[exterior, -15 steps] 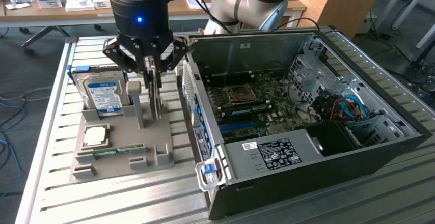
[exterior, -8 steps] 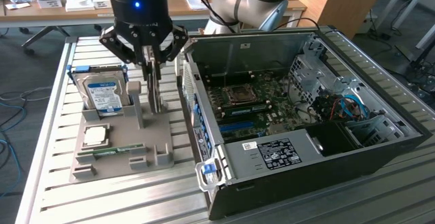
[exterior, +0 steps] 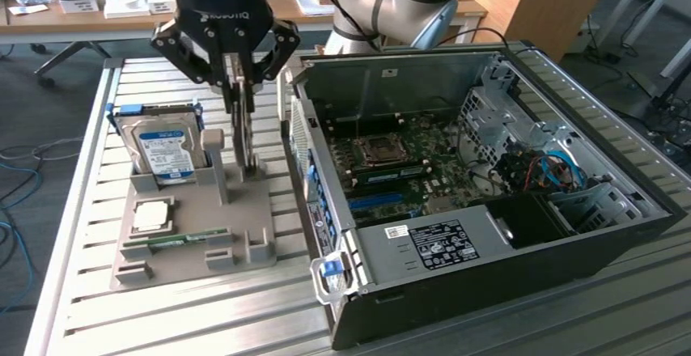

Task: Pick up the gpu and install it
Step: 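Pick up the gpu and move the gpu toward the slot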

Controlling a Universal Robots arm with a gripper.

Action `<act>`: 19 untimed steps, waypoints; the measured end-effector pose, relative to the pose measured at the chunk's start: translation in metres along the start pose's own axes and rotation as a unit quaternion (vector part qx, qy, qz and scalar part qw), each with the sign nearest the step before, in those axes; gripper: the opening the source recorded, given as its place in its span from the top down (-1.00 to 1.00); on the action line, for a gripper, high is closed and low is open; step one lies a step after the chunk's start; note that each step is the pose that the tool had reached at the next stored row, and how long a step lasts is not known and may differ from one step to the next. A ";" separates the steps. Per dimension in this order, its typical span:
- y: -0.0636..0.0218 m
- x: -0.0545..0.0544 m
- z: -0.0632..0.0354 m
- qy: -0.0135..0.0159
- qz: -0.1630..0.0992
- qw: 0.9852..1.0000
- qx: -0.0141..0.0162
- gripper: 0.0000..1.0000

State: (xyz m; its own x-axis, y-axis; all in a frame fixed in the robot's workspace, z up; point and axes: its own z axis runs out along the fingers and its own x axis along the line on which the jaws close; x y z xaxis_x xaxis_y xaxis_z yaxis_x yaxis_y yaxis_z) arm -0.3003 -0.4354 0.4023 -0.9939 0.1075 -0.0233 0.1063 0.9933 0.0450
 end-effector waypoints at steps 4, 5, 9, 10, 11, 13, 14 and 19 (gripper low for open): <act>0.0002 0.000 -0.0054 0.000 0.000 1.000 0.000 0.46; 0.0002 0.000 -0.0057 0.000 0.000 1.000 0.000 0.46; 0.0004 0.000 -0.0089 0.000 0.000 1.000 0.000 0.46; 0.0005 0.000 -0.0106 0.000 0.000 1.000 0.000 0.46; 0.0005 0.000 -0.0121 0.000 0.000 1.000 0.000 0.46; 0.0006 0.000 -0.0147 0.000 0.000 1.000 0.000 0.46; 0.0007 0.000 -0.0160 0.000 0.000 1.000 0.000 0.46; 0.0008 0.000 -0.0181 0.000 0.000 1.000 0.000 0.46</act>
State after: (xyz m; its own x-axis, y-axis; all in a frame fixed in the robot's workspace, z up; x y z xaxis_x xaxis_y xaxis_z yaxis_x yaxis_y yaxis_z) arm -0.3002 -0.4354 0.4205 -0.9939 0.1074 -0.0234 0.1063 0.9933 0.0452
